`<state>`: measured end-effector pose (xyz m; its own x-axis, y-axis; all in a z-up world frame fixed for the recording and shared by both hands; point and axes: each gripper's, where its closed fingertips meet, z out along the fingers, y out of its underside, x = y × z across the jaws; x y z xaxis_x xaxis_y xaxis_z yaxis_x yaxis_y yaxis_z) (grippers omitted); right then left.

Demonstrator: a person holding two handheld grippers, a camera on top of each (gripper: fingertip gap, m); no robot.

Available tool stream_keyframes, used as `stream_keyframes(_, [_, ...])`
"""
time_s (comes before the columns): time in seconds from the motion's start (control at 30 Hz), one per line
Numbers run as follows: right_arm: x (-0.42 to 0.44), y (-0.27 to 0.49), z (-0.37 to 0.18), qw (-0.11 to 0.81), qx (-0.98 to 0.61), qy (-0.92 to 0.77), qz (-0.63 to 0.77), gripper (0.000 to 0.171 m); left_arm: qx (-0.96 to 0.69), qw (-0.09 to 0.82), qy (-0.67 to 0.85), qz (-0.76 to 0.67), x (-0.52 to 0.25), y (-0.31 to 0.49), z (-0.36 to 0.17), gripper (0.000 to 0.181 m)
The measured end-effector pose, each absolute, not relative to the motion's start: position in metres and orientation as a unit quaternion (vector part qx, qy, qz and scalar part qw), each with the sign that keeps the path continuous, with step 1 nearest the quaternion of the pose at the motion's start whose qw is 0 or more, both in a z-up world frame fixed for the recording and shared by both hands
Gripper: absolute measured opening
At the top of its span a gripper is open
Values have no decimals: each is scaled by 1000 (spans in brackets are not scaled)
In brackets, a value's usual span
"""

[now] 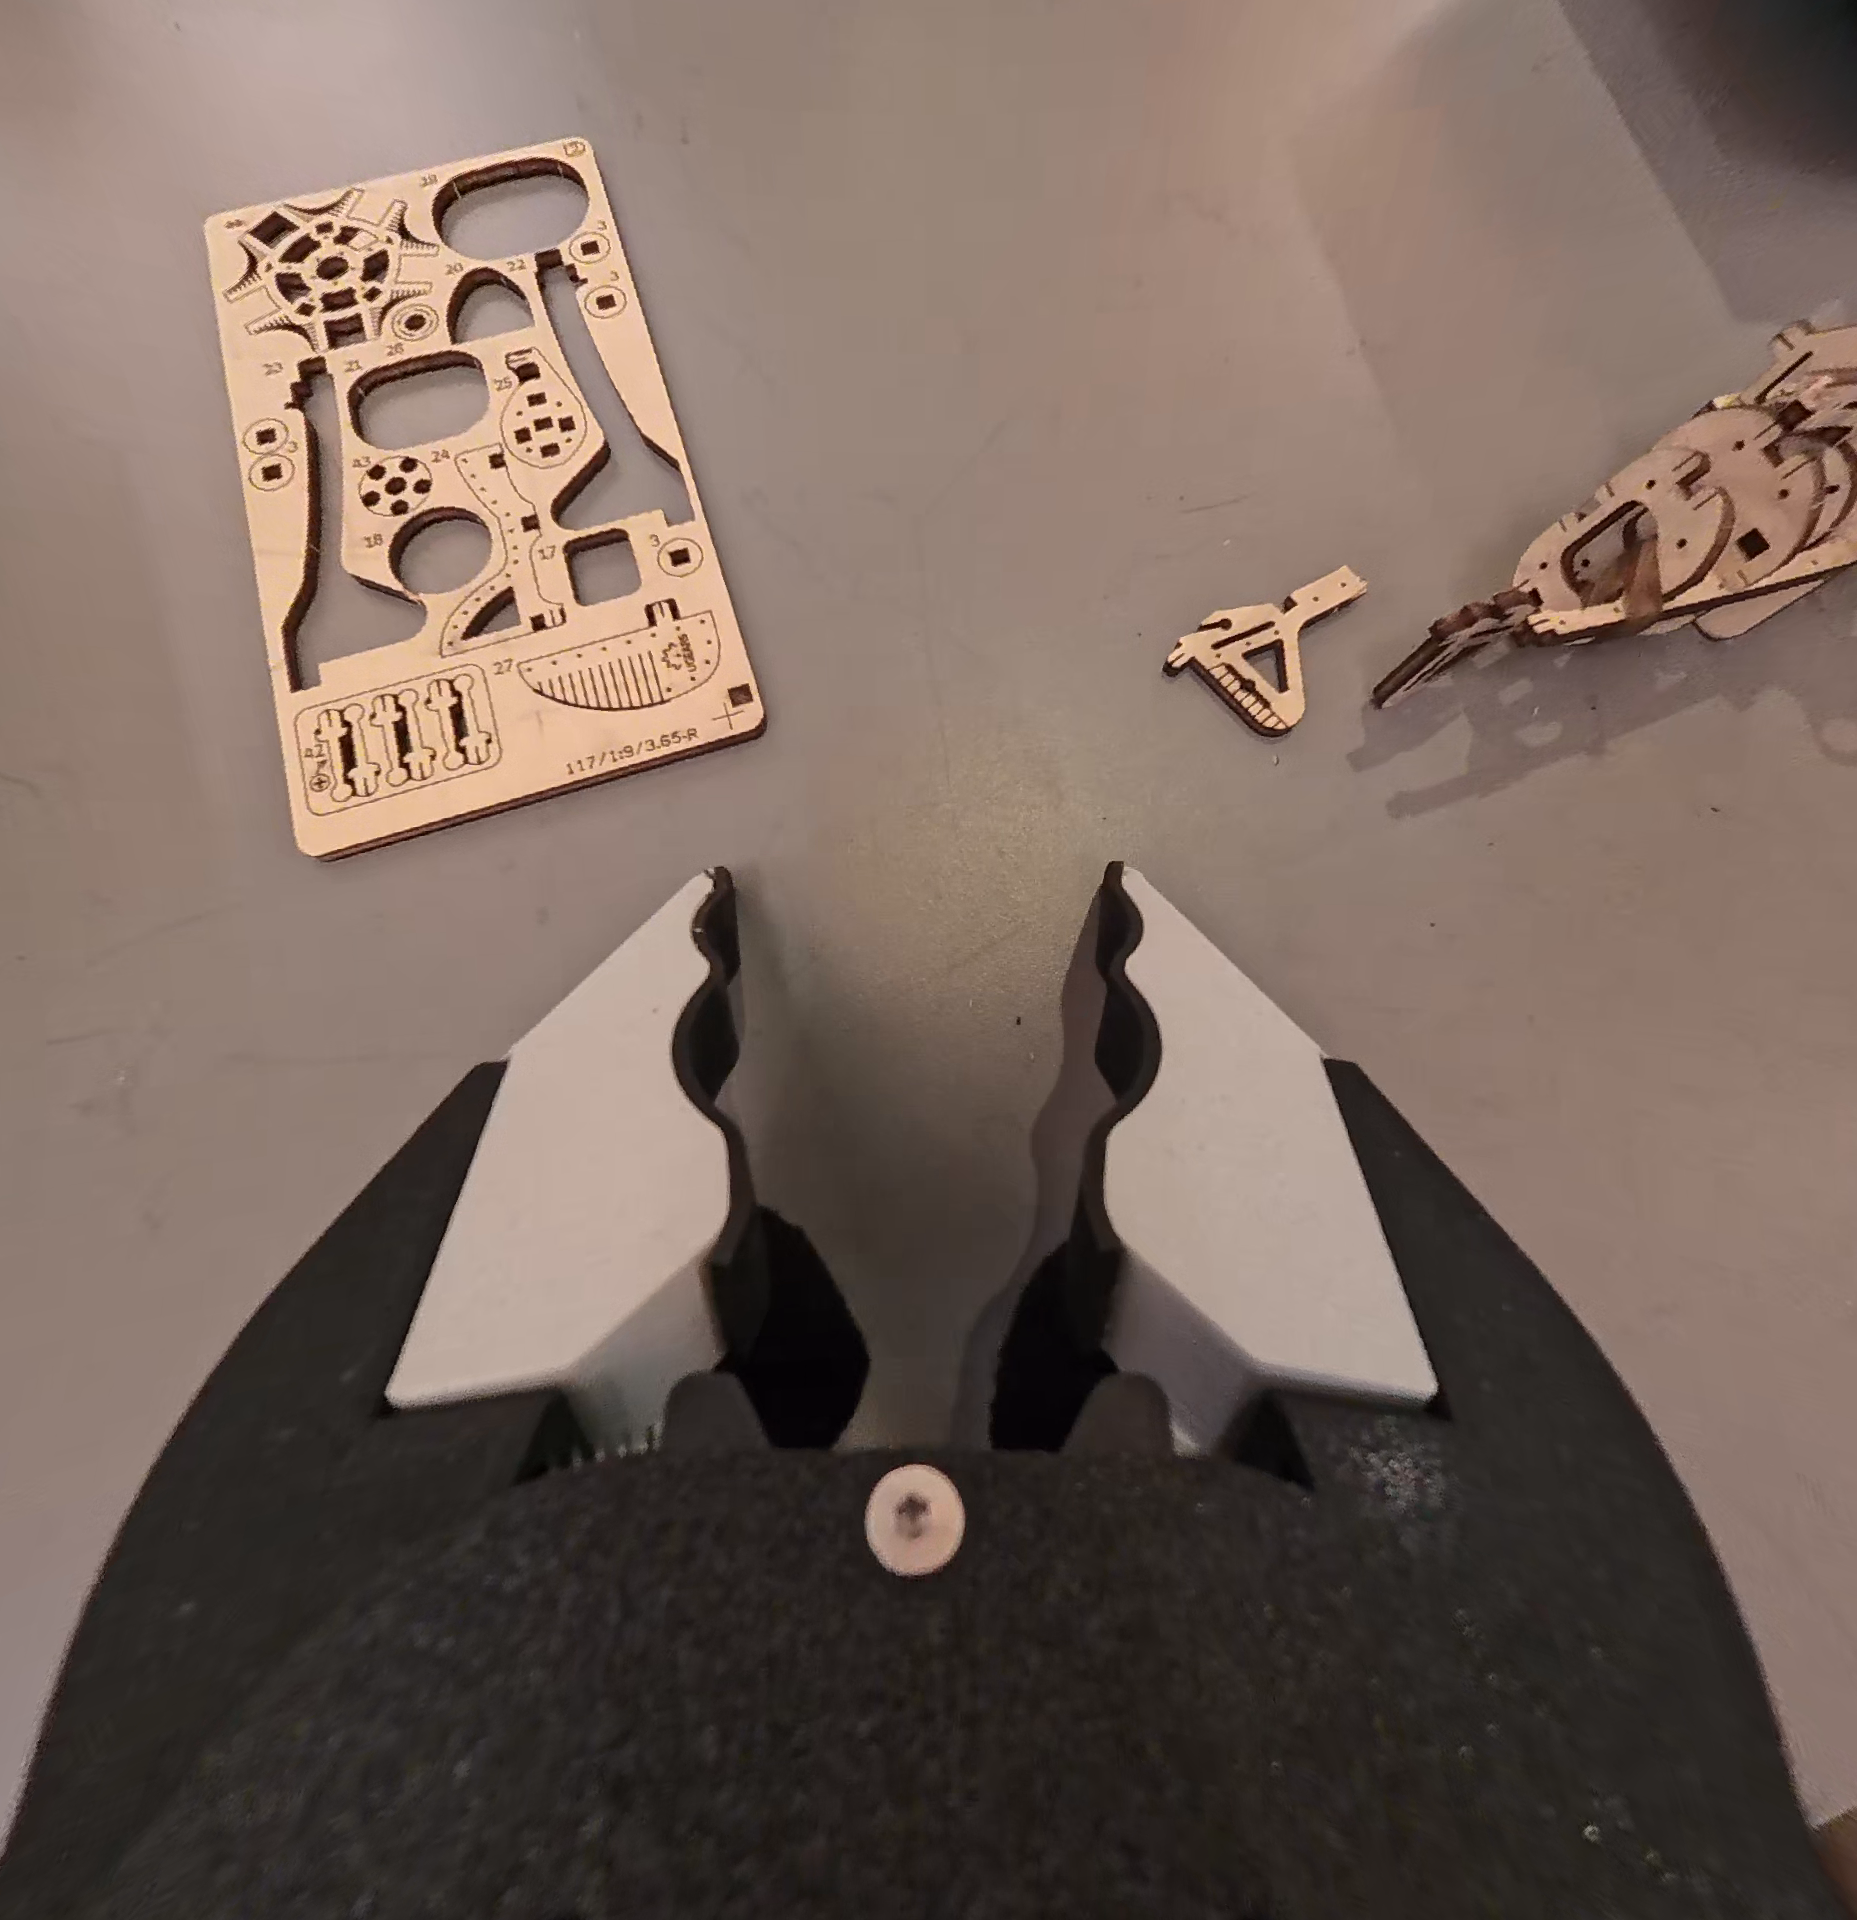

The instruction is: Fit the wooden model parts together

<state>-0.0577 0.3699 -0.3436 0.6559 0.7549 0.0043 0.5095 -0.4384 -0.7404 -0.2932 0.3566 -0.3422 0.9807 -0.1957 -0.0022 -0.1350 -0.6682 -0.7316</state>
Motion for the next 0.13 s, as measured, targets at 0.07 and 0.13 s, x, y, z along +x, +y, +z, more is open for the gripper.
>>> stream_keyframes(0.07, [-57,371,-343,374,-831,-378,160,87,-913,397,91,-38,-293,356,-342,67])
stream_keyframes(0.13, [-58,375,-342,380,-830,-379,153,85,-912,397,91,-38,-293,356,-342,67])
